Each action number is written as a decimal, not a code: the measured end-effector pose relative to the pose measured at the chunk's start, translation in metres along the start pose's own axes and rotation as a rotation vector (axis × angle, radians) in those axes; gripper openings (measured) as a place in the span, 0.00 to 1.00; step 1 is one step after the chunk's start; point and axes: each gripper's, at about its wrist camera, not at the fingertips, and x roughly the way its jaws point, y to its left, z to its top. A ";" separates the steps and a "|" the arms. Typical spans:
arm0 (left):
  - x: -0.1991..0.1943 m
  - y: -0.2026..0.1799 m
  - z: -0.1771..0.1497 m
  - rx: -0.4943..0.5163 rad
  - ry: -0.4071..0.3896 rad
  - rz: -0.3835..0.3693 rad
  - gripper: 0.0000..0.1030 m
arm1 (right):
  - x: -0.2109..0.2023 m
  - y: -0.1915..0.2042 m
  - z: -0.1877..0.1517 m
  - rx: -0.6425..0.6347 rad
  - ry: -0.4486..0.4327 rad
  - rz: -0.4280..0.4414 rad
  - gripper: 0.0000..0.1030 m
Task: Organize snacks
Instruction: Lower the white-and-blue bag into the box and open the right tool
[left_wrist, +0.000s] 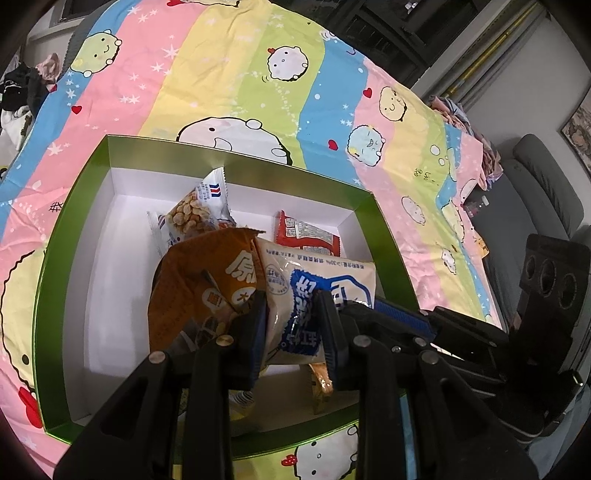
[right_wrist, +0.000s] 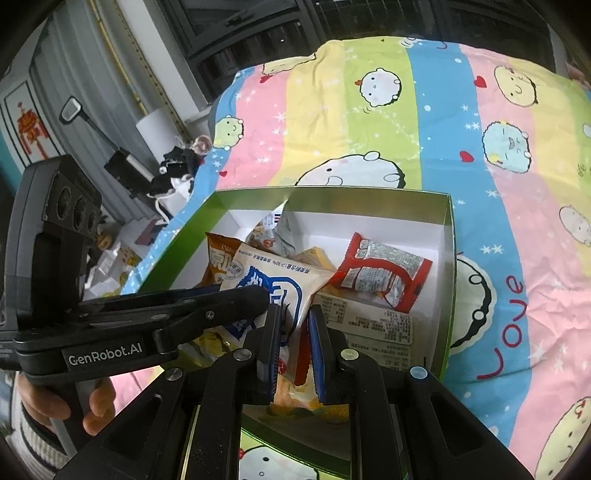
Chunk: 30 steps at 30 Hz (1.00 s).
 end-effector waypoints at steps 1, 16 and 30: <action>0.000 0.000 0.000 0.001 0.000 0.004 0.26 | 0.000 0.001 0.000 -0.006 0.002 -0.007 0.16; 0.003 -0.002 -0.001 0.033 0.015 0.081 0.26 | 0.010 0.010 0.001 -0.060 0.050 -0.070 0.16; 0.007 -0.003 0.001 0.033 0.040 0.131 0.28 | 0.017 0.010 0.004 -0.064 0.091 -0.071 0.16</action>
